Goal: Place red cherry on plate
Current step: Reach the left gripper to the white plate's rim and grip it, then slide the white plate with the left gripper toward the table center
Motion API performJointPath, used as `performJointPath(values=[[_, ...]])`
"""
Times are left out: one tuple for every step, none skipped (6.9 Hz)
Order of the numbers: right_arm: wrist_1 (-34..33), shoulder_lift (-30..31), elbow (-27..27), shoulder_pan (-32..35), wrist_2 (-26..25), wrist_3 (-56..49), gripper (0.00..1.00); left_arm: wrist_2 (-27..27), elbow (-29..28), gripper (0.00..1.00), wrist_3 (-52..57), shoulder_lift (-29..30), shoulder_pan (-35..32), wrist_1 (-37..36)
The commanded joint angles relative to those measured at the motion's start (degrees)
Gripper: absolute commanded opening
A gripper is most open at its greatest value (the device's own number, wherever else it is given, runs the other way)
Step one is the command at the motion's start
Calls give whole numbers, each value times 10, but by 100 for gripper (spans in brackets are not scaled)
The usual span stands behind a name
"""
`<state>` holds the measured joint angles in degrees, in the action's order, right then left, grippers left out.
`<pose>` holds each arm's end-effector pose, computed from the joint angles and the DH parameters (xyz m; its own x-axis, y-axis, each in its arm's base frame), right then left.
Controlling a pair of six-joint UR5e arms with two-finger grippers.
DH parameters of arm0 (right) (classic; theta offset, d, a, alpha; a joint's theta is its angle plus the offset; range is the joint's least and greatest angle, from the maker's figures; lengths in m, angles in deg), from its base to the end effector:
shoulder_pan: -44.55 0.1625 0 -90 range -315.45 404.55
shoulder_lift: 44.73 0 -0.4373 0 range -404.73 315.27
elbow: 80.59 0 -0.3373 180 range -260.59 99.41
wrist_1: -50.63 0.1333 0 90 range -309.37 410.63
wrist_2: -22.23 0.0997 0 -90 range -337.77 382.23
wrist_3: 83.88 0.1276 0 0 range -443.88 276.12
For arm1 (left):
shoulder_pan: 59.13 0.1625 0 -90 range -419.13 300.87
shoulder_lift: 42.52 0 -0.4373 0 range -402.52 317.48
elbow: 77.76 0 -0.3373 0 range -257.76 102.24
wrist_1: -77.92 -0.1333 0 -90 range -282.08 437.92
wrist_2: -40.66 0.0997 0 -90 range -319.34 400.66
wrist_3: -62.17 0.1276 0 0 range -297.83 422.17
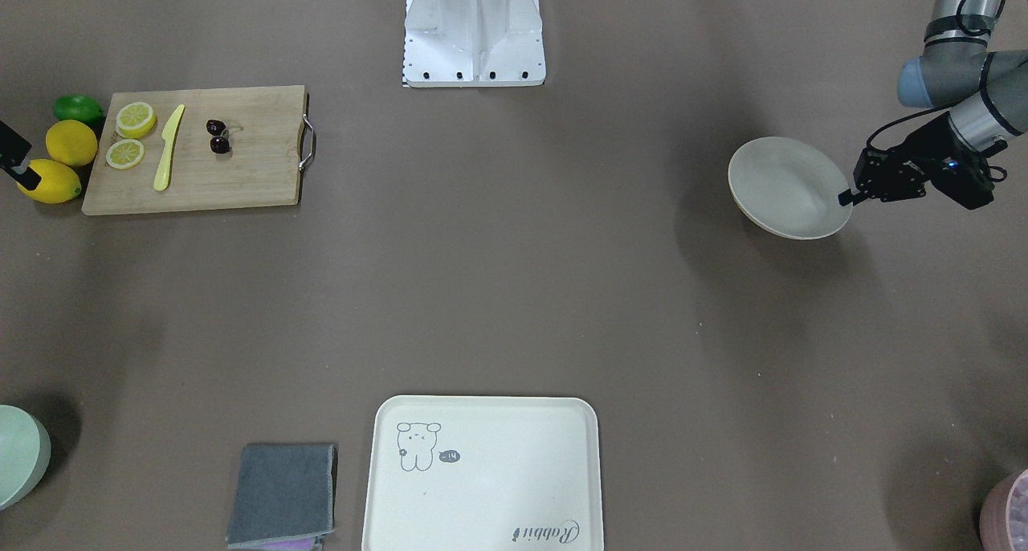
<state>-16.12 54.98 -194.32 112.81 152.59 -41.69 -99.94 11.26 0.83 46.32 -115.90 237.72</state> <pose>-0.0980 -0.3826 0.5288 0.6148 0.0174 0.7885 -0.1594 0.9819 0.1026 0.2127 -0.3879 0.5509 0.2496 0.1746 -0.9525 0.0223 0.9823 0.1859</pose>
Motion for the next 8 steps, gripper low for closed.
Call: performJointPath(values=[[0,0,0,-1,1,0,100,111,27,0,-137,78,115,-3],[0,0,0,-1,0,0,100,192,26,0,-175,120,186,-16],[0,0,0,-1,1,0,100,244,26,0,-203,168,230,-57],[0,0,0,-1,1,0,100,289,26,0,-206,212,257,-112],[0,0,0,-1,1,0,100,335,21,0,-207,248,302,-154],[0,0,0,-1,1,0,100,346,22,0,-207,285,309,-215],[0,0,0,-1,1,0,100,361,21,0,-216,301,310,-251],[0,0,0,-1,1,0,100,371,19,0,-217,303,314,-256]])
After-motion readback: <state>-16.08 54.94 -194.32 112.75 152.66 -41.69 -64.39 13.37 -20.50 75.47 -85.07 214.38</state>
